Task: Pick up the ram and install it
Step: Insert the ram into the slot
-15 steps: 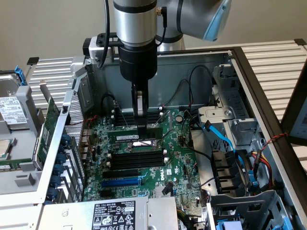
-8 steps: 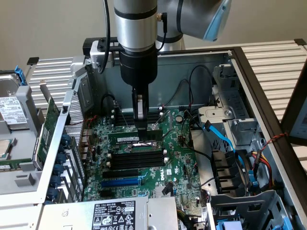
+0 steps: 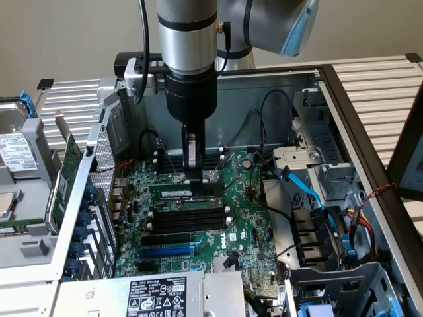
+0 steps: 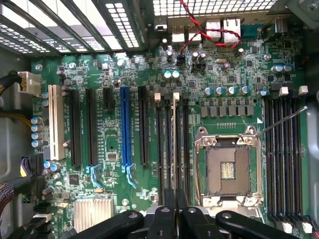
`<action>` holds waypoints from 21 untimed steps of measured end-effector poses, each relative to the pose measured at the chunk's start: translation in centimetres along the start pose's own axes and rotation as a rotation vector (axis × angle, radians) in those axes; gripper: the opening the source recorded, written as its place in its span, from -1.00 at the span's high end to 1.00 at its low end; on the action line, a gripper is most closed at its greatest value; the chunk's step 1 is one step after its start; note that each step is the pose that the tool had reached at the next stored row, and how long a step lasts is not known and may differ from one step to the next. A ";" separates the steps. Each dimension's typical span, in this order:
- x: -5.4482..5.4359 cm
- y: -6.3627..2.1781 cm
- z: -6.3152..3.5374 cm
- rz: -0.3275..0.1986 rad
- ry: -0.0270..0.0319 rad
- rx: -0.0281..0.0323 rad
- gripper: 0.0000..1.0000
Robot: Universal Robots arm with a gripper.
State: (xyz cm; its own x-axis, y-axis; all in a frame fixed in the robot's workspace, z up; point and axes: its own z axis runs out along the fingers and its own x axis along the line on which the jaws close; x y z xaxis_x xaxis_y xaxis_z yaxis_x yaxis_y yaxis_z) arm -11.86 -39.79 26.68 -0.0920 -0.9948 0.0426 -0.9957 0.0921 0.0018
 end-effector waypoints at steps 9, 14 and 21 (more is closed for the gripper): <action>0.5 -0.10 0.27 0.001 -0.0003 0.0004 0.76; 0.5 -0.16 0.37 -0.002 -0.0005 0.0031 0.76; 0.5 -0.17 0.50 -0.012 -0.0004 0.0037 0.76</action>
State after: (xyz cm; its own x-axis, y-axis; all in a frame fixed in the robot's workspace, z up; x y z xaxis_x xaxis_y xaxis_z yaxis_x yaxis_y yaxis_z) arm -11.73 -40.29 26.20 -0.0800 -0.9959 0.0422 -0.9968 0.0800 -0.0014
